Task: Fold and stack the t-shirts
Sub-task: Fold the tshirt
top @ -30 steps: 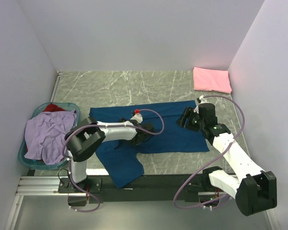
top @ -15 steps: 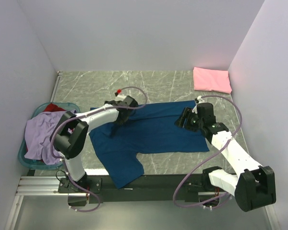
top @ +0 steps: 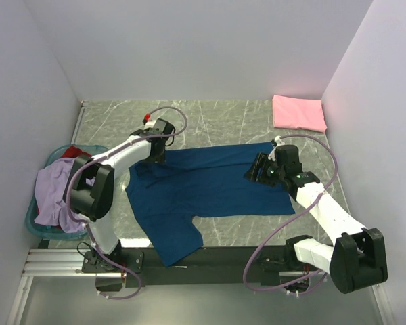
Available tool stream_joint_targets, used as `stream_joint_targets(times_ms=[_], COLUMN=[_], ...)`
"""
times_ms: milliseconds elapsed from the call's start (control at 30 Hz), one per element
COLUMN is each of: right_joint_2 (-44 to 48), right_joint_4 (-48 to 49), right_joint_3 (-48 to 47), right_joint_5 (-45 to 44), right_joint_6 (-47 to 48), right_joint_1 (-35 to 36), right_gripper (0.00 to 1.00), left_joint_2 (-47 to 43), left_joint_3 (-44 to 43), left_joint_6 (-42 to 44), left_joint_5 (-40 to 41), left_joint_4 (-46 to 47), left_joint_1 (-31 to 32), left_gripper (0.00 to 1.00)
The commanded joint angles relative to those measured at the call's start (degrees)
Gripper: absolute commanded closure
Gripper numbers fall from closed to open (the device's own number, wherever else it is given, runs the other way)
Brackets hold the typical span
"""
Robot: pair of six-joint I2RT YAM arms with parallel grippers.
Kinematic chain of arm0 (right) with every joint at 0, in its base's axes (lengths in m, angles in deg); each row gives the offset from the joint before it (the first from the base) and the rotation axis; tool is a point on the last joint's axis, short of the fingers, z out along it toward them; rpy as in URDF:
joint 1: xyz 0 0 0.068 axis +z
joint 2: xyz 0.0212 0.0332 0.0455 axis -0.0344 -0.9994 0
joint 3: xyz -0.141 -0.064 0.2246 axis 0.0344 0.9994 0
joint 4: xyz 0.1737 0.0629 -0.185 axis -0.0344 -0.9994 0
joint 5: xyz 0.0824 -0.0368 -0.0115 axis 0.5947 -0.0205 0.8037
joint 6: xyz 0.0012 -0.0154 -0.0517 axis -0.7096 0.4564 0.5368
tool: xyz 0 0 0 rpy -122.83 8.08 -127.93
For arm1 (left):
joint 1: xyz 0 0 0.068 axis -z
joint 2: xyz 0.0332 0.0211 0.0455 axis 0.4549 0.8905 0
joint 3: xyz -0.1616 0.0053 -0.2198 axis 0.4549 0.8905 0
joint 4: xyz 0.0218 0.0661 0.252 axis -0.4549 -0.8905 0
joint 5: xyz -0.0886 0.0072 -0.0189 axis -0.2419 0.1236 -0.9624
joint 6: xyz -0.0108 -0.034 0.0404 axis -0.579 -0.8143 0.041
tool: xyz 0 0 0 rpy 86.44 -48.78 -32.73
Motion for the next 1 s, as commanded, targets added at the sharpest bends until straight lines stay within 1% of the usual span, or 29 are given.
stream_joint_targets(times_ms=[0,67,100,167,233,300,500,633,833,967], right_joint_2=[0.7,1.3,1.5,1.8,1.8,1.5,1.9,2.7,2.9,2.7], right_joint_4=[1.6,1.3,1.3,1.5,1.8,2.0,2.2,1.7,1.8,1.9], right_joint_3=[0.0,0.0,0.0,0.2,0.4,0.5,0.6,0.8,1.5,1.6], right_joint_5=[0.8,0.8,0.9,1.0,1.5,1.7,2.5,1.9,2.3,2.2], right_joint_6=[1.4,1.6,1.6,1.5,1.5,1.3,1.0,1.3,1.3,1.4], right_joint_1=[-0.2,-0.2,-0.1,-0.2,-0.2,-0.2,-0.1,-0.2,-0.2,-0.2], right_gripper=[0.36,0.37,0.37,0.37,0.38,0.38,0.39,0.39,0.40,0.40], left_joint_2=[-5.0,-9.3,-10.7,-14.6,-16.6,-17.2,-12.9,-9.3,-7.4,-6.0], left_joint_3=[-1.9,0.6,1.9,6.0,9.1,10.7,12.3,10.7,9.0,8.2], left_joint_6=[-6.3,-8.8,-11.1,-12.3,-14.0,-15.0,-16.1,-16.8,-17.2,-16.5], left_joint_5=[-6.8,-10.8,-12.9,-18.2,-19.9,-22.0,-24.4,-24.3,-20.7,-21.0], left_joint_4=[-1.6,-1.1,-0.7,1.3,2.0,3.7,6.4,6.2,5.6,6.4], left_joint_1=[0.5,0.5,0.5,0.6,0.6,0.6,0.3,0.1,-0.5,-0.8], left_gripper=[0.12,0.15,0.19,0.23,0.28,0.35,0.47,0.48,0.50,0.52])
